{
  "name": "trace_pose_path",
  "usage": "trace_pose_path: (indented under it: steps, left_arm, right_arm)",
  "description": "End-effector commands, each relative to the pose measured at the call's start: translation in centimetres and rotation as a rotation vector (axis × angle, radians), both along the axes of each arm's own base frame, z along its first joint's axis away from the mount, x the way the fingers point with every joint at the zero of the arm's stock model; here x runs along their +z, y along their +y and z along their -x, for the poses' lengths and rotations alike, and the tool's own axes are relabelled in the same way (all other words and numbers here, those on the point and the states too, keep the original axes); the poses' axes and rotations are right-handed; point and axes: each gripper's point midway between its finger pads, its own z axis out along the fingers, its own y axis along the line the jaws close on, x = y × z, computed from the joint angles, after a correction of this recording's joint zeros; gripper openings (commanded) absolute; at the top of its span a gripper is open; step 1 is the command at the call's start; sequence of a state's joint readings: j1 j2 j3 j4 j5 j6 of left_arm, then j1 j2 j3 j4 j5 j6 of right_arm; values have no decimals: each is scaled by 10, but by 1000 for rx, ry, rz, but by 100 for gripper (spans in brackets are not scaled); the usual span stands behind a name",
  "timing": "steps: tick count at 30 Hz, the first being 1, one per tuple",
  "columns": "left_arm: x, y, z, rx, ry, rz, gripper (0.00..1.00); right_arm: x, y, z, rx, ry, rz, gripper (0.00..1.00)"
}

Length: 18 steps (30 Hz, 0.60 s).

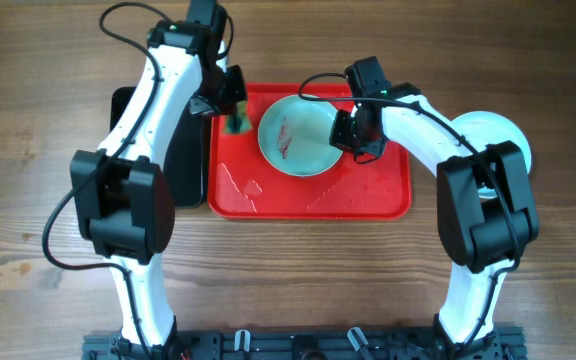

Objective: Clean dirty plates on tray and stack at the side
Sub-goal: 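Bring the sponge with left gripper onto the last plate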

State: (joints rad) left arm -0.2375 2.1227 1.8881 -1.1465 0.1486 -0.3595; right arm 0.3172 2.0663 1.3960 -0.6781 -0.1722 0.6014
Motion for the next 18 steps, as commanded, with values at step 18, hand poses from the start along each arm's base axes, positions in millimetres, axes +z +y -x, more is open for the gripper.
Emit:
trace_pose_path:
  steps: [18]
  left_arm:
    - [-58, -63, 5, -388, -141, 96, 4]
  right_arm:
    - [-15, 0, 3, 18, 15, -23, 4]
